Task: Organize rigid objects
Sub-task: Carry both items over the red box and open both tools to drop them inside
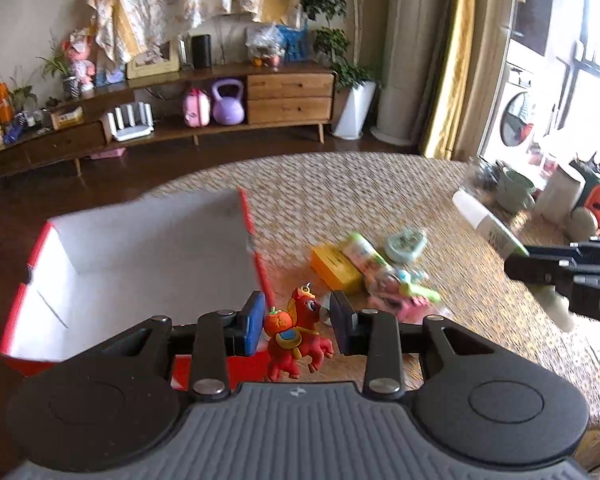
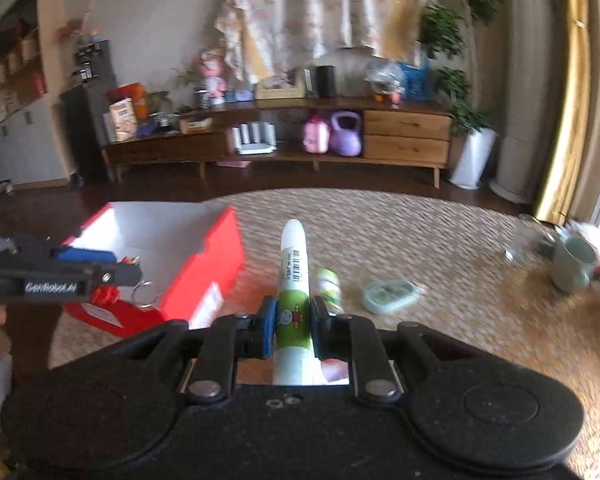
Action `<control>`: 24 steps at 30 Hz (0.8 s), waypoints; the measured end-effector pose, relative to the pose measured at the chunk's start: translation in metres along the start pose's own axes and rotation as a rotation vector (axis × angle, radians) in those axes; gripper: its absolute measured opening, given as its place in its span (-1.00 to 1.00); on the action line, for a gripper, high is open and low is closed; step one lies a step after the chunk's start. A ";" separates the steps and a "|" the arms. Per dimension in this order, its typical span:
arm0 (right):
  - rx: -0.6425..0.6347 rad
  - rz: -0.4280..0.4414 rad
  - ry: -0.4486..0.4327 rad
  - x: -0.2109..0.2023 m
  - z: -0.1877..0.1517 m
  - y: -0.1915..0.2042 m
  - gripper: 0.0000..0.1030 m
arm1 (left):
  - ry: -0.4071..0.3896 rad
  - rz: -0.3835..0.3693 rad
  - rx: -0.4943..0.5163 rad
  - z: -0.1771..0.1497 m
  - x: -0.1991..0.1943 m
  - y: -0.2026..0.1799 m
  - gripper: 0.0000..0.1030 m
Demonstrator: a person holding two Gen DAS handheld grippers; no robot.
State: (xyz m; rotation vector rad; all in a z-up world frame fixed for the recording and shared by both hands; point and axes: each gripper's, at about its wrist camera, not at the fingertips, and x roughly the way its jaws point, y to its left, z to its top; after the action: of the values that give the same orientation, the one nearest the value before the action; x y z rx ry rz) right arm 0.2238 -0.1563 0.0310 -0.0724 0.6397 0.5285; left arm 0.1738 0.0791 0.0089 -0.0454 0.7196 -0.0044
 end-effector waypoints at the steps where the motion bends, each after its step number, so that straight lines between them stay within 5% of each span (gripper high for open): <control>1: -0.016 0.011 -0.004 0.003 0.006 0.009 -0.67 | -0.004 0.006 -0.005 0.003 -0.002 0.005 -0.33; 10: -0.133 0.063 -0.015 0.040 0.044 0.076 -0.67 | -0.015 0.094 -0.029 0.036 -0.004 0.063 -0.33; 24: -0.204 0.098 0.155 0.153 0.042 0.149 -0.67 | 0.104 0.193 -0.063 0.034 0.065 0.140 -0.33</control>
State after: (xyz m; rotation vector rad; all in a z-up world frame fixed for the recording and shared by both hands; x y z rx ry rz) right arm 0.2768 0.0500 -0.0110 -0.2776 0.7412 0.6863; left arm 0.2433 0.2193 -0.0139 -0.0362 0.8257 0.2020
